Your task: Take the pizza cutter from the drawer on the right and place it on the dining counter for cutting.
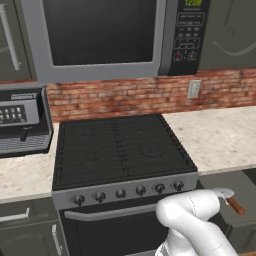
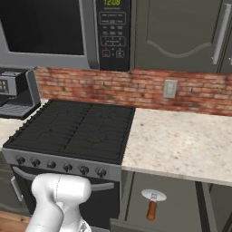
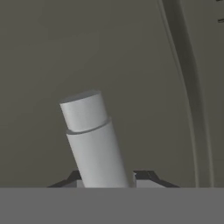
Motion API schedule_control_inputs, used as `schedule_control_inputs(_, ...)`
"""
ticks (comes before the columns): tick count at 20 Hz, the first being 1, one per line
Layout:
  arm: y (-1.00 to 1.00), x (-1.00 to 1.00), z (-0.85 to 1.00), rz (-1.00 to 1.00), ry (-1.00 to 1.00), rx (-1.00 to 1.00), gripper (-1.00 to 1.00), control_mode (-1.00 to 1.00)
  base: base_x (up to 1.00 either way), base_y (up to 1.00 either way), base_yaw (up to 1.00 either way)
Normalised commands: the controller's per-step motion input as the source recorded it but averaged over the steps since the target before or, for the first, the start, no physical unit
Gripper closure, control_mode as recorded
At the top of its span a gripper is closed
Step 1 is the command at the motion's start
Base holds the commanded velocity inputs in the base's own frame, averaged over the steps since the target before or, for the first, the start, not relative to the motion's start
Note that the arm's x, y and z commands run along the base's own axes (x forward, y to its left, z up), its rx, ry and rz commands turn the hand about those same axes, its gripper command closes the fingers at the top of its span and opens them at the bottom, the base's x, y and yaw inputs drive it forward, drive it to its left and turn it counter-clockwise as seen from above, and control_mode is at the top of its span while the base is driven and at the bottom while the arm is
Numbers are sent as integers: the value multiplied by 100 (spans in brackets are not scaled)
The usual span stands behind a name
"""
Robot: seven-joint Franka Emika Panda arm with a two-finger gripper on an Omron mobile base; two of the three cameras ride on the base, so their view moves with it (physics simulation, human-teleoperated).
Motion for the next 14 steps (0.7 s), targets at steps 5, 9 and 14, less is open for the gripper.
schedule_control_inputs(5,-17,-39,-1,0,0,0,100,-100,0,0,0)
schedule_control_inputs(9,-17,-40,-3,0,0,0,100,-100,0,0,0)
schedule_control_inputs(14,-17,-31,-1,0,0,0,100,-100,0,0,0)
